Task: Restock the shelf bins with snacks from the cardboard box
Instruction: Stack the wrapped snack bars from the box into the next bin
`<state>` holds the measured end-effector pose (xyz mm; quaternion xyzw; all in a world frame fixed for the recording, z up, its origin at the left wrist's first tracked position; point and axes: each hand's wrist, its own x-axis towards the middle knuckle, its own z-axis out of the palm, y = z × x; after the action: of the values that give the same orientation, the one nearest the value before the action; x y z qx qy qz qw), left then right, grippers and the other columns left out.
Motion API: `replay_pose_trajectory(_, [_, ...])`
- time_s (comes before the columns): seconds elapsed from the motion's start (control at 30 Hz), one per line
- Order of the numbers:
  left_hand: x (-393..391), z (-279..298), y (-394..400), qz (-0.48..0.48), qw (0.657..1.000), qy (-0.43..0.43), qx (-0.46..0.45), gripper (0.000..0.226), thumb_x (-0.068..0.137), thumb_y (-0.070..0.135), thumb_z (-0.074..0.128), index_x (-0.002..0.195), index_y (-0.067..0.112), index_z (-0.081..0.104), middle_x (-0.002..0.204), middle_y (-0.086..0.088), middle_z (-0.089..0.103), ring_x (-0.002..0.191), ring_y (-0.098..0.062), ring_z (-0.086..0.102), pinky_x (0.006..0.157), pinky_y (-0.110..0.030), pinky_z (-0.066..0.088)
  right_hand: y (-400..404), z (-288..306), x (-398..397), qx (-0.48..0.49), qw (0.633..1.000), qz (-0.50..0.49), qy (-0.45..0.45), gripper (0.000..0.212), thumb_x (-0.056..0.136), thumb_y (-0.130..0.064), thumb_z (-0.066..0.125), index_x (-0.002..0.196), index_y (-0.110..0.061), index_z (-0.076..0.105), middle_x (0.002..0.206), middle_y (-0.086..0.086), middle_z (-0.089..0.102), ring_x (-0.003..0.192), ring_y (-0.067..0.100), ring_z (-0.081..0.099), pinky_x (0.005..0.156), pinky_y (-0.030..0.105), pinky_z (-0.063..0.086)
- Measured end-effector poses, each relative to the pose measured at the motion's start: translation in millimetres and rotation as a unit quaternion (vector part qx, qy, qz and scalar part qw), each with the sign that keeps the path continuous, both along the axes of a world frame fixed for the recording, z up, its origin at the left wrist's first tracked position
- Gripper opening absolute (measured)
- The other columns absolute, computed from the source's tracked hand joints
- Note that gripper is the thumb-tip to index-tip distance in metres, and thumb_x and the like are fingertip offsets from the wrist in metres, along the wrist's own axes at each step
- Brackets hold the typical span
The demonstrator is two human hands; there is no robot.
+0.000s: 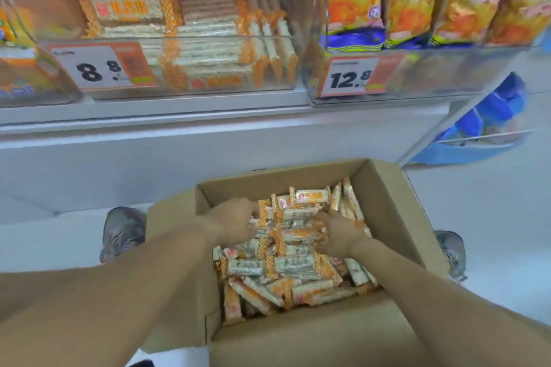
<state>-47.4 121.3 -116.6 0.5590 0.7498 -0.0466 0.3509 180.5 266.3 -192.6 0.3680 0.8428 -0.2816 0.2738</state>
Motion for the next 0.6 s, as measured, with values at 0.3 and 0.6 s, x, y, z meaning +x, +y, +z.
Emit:
replay_pose_trajectory(0.3, [25, -96, -32, -0.001, 0.996, 0.090, 0.001, 0.073, 0.087, -0.004, 0.052, 0.152, 0.019, 0.031, 0.152, -0.003, 0.036, 0.143, -0.026, 0.030, 0.119, -0.039, 0.023, -54, -42, 7, 0.008, 0.999, -0.014, 0.033, 0.061, 0.090, -0.035, 0.065, 0.145, -0.031, 0.038, 0.149, 0.002, 0.037, 0.141, 0.030, 0.030, 0.106, 0.046, 0.043])
replay_pose_trajectory(0.6, [27, -86, -15, 0.083, 0.994, 0.027, 0.063, 0.027, 0.101, 0.032, 0.052, 0.122, 0.015, 0.057, 0.113, -0.006, 0.064, 0.112, -0.027, 0.058, 0.091, -0.036, 0.044, -51, -20, -3, -0.139, 0.986, 0.077, -0.051, 0.087, 0.089, -0.043, 0.073, 0.157, -0.018, 0.027, 0.146, 0.009, 0.053, 0.127, 0.032, 0.056, 0.104, 0.047, 0.048])
